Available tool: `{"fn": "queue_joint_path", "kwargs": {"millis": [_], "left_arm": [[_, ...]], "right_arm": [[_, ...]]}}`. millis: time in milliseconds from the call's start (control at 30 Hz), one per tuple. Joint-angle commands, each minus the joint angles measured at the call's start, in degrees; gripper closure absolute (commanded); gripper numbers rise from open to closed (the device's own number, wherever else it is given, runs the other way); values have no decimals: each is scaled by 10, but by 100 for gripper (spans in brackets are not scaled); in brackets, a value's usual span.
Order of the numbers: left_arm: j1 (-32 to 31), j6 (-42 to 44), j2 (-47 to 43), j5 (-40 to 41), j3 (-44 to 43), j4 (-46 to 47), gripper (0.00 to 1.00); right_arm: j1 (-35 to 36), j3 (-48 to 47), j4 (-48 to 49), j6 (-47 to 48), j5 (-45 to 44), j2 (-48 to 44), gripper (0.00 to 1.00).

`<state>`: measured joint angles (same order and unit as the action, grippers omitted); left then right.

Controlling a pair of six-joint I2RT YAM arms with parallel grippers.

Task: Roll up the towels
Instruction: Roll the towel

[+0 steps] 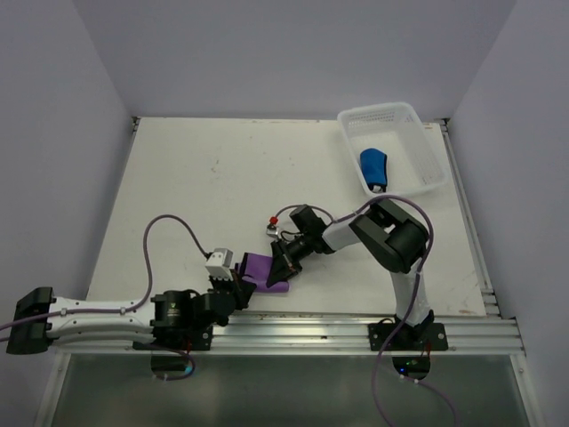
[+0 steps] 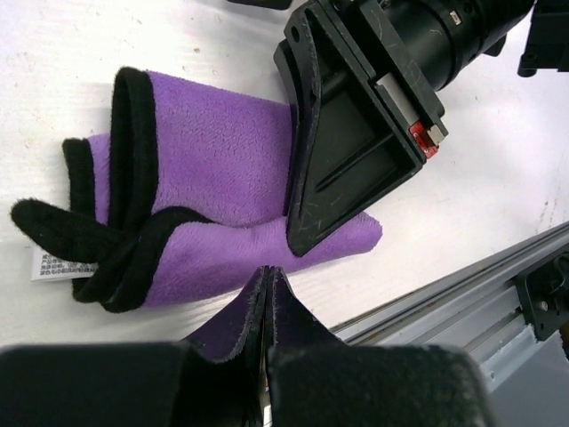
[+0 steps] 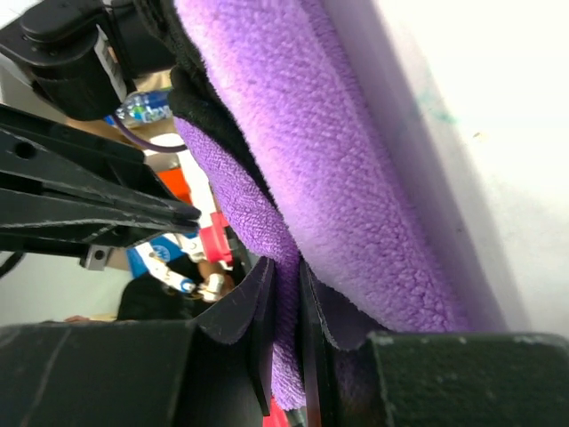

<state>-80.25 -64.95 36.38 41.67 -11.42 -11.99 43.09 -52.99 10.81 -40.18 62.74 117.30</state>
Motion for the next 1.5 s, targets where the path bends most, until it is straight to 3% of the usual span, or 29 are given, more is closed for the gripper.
{"fn": "queue_joint_path", "kwargs": {"millis": [0,300,433,867,1267,1467], "left_arm": [[-10,-13,5,10,16,34,100],[-18,-6,54,38,24,77,100],[-18,-36,82,60,17,53,100],[-18,35,43,83,49,152,100],[-18,-30,163,82,52,159,100],[-18,-41,187,84,47,156,99]], "right_arm": [[-6,14,60,-52,16,24,100],[-14,10,63,-60,12,36,100],[-20,14,71,-64,21,43,100],[-21,6,26,-23,24,47,100],[-20,6,17,-12,26,40,100],[-20,-3,-34,30,15,27,100]]}}
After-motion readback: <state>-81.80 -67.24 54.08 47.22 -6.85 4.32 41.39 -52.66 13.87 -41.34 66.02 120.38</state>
